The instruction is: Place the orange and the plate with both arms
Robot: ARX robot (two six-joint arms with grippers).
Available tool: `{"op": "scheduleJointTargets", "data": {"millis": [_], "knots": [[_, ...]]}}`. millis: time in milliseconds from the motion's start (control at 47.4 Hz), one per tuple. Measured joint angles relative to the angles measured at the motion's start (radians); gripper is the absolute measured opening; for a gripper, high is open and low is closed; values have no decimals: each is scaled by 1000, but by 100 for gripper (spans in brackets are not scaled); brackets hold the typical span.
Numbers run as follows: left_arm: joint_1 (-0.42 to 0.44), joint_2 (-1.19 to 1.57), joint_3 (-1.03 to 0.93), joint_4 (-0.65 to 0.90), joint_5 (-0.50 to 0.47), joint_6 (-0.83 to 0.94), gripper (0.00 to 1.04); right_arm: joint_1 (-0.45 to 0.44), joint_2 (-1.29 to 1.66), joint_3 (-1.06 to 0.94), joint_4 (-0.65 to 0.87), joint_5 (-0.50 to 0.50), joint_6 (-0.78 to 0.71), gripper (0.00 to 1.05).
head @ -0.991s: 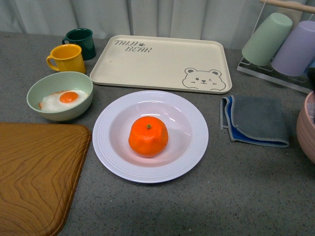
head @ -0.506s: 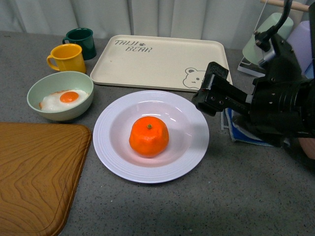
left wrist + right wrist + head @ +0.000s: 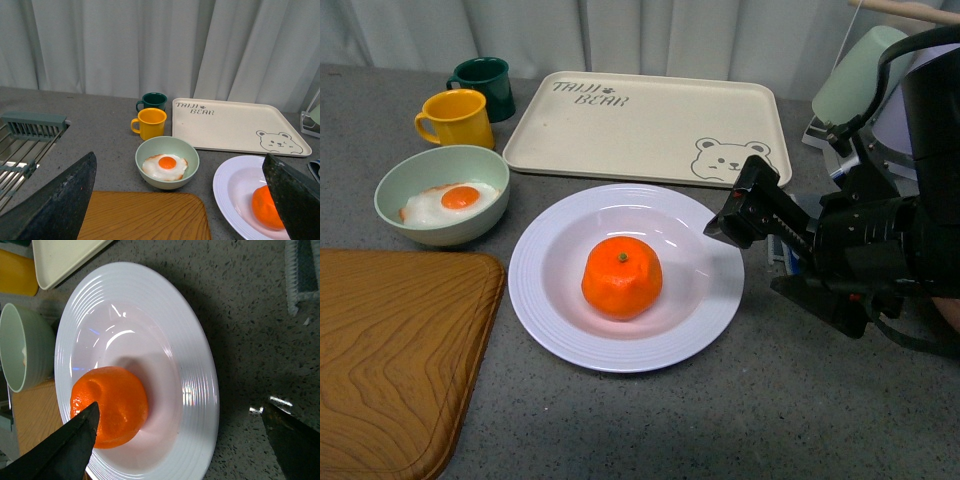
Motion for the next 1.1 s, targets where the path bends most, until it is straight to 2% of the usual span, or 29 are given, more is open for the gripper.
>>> {"op": "scheduleJointTargets", "data": {"millis": [590,1054,1096], "knots": [[0,0,0,0,0,0,98,-15,183,164,5,-181,87,95],[0,0,0,0,0,0,98,-26,262,193,113,-243,227,95],[0,0,0,0,0,0,98,-27,266,198,112,-243,236,90]]}}
